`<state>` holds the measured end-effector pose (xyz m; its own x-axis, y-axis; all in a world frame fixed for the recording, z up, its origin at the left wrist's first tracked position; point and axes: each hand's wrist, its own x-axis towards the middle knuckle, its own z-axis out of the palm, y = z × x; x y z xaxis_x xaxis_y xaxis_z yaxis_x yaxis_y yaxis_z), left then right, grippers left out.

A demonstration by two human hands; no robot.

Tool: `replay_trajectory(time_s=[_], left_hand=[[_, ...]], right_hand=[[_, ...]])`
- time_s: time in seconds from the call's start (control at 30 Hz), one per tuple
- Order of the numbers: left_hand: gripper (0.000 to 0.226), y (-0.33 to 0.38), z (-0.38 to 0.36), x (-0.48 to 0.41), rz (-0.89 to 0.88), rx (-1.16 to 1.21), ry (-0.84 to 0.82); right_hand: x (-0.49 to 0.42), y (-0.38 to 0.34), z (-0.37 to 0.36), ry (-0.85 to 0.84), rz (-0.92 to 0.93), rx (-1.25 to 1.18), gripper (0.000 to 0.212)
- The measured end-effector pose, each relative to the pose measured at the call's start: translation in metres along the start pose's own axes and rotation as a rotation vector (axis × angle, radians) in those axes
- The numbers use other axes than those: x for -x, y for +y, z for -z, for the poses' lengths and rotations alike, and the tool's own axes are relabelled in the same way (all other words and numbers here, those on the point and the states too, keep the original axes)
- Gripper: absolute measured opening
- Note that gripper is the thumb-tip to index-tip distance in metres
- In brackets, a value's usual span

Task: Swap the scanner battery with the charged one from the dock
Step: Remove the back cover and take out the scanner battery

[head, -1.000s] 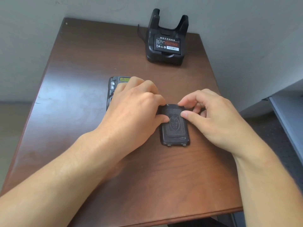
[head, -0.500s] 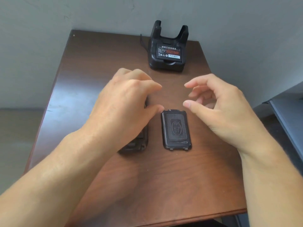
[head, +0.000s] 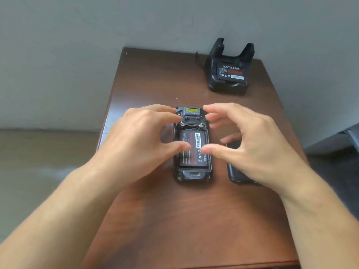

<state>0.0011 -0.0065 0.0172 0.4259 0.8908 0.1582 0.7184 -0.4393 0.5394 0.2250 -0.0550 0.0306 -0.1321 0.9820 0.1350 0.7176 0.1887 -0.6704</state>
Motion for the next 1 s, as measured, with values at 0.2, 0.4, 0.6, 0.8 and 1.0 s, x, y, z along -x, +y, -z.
replay_trajectory(time_s=[0.2, 0.4, 0.6, 0.8, 1.0], left_hand=[[0.075, -0.008, 0.001, -0.002, -0.045, 0.051, -0.124], [0.076, -0.011, 0.004, -0.002, -0.075, -0.007, -0.238], [0.082, -0.009, 0.009, -0.003, -0.077, -0.067, -0.315], [0.083, -0.007, 0.009, -0.007, -0.111, -0.112, -0.317], [0.075, -0.011, 0.007, -0.009, -0.147, -0.053, -0.273]], right_hand=[[0.0, 0.005, -0.003, -0.13, 0.018, 0.093, 0.078], [-0.004, 0.009, 0.004, -0.232, 0.034, 0.24, 0.082], [-0.007, 0.011, 0.009, -0.28, 0.055, 0.231, 0.076], [-0.003, 0.01, 0.006, -0.259, 0.054, 0.123, 0.07], [0.0, 0.009, 0.003, -0.249, 0.07, 0.093, 0.07]])
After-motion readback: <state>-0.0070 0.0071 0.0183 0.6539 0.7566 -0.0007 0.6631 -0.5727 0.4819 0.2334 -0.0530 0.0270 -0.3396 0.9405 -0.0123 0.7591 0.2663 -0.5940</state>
